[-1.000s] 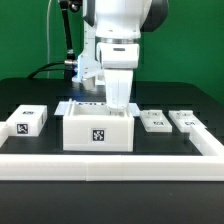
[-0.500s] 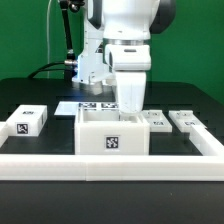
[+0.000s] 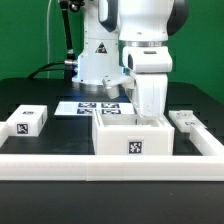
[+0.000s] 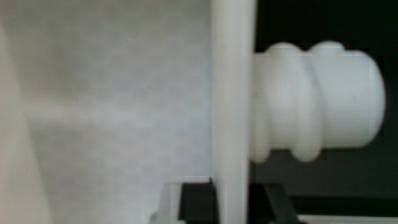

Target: Assemble cabinet

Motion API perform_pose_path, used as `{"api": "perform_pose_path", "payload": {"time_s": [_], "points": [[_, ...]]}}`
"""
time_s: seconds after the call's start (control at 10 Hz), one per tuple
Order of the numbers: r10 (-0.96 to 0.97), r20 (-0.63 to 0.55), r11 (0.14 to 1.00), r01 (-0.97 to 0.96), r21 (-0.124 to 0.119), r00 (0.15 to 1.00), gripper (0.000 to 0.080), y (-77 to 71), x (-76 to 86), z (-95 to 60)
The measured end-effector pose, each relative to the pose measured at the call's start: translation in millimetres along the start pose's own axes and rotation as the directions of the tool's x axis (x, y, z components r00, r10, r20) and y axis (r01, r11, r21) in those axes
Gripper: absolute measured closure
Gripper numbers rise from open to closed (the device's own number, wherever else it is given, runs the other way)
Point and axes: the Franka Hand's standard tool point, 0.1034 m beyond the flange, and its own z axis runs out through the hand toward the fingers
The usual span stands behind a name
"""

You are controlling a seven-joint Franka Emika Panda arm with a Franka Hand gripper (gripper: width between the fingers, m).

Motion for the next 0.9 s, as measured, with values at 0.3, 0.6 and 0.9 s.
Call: {"api": "perform_pose_path", "payload": {"time_s": [0.3, 0.6, 0.9], "points": [[0.001, -0.003, 1.000, -0.001, -0.003, 1.000, 0.0762, 2.8, 6.8, 0.2], [-0.011, -0.008, 1.000, 0.011, -0.004, 1.000, 0.0762, 18.6, 34.9, 0.6], [0.010, -0.012, 1.000, -0.010, -0.011, 1.000, 0.0762, 28.5, 62.8, 1.5]]}}
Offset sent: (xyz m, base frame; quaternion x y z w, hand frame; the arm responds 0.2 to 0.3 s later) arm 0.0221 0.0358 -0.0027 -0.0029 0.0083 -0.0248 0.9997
